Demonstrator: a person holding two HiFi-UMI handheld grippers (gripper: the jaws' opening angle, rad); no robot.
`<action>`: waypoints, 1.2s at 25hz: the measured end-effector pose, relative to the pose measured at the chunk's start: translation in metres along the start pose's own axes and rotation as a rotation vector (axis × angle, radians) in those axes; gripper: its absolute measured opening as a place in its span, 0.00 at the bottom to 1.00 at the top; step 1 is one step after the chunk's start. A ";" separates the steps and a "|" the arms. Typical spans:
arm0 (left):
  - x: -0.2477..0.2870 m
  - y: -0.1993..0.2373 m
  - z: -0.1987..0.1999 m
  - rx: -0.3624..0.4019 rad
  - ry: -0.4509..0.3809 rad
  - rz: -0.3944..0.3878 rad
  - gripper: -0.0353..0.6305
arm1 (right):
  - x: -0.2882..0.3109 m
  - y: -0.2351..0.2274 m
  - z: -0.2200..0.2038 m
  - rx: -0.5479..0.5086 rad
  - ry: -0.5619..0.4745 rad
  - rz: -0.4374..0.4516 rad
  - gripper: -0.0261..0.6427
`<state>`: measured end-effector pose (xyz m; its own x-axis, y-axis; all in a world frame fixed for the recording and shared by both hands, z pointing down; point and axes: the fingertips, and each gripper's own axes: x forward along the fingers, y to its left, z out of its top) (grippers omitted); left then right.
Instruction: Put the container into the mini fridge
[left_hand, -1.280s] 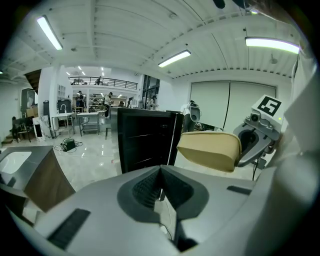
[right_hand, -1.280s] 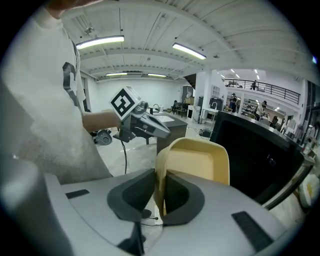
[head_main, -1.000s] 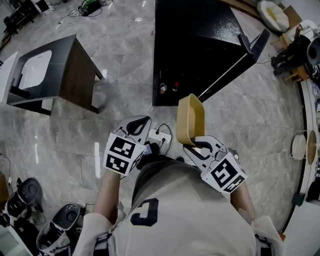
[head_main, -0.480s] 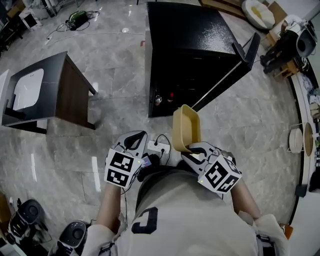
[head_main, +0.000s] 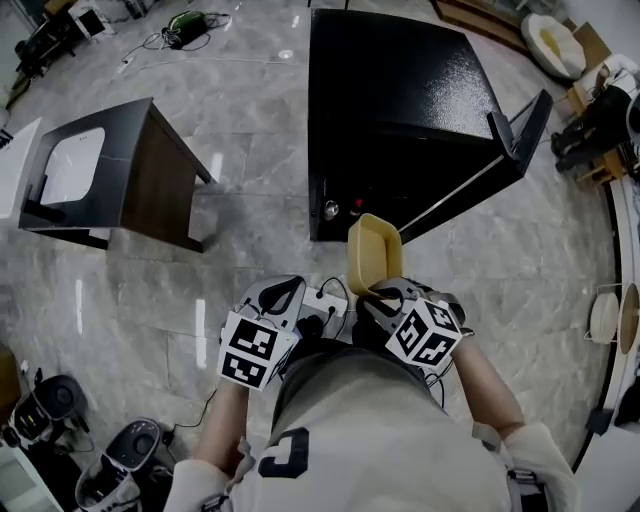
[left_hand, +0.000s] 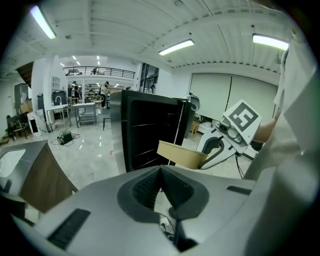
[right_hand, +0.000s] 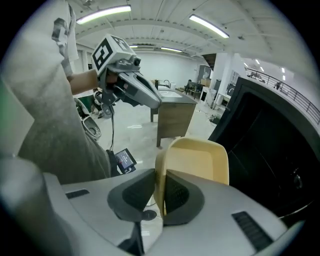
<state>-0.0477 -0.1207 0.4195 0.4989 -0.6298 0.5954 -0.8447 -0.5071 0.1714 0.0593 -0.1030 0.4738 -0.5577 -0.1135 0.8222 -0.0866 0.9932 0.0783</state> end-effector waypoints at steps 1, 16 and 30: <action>0.005 -0.002 0.003 -0.014 0.003 0.011 0.14 | 0.003 -0.008 -0.005 -0.012 0.002 0.017 0.12; 0.037 -0.004 0.000 -0.218 0.025 0.246 0.14 | 0.094 -0.080 -0.063 -0.336 0.107 0.158 0.12; 0.048 -0.001 -0.034 -0.292 0.057 0.245 0.14 | 0.183 -0.123 -0.104 -0.396 0.214 0.132 0.12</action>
<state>-0.0292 -0.1300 0.4746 0.2711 -0.6738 0.6874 -0.9612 -0.1521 0.2301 0.0540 -0.2427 0.6732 -0.3567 -0.0188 0.9340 0.3188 0.9374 0.1406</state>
